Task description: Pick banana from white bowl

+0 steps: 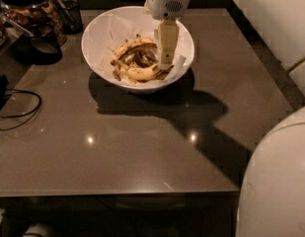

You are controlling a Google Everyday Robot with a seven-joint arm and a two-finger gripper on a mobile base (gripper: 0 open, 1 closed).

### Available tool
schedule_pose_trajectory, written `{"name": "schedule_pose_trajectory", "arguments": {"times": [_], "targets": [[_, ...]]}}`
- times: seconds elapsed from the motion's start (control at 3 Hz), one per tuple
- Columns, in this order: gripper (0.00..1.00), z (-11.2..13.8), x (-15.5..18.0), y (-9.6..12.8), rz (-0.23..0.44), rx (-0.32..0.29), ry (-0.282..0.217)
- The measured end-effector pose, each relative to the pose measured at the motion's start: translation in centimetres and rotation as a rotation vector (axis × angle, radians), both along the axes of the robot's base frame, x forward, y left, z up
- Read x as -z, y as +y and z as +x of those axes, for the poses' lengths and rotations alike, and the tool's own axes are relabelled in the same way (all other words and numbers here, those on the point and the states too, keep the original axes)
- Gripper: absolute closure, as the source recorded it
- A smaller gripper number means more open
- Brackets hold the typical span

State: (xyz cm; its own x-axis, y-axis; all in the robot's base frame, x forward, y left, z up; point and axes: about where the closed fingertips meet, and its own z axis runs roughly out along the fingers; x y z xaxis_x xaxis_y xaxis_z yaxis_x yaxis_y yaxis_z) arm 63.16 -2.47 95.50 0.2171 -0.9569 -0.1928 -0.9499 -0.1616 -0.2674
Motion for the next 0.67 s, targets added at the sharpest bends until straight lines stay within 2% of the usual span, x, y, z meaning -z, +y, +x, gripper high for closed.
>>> {"name": "schedule_pose_trajectory", "arguments": {"times": [0.67], "targets": [[0.0,-0.26,0.98,-0.33,0.038,-0.028,-0.056]]}}
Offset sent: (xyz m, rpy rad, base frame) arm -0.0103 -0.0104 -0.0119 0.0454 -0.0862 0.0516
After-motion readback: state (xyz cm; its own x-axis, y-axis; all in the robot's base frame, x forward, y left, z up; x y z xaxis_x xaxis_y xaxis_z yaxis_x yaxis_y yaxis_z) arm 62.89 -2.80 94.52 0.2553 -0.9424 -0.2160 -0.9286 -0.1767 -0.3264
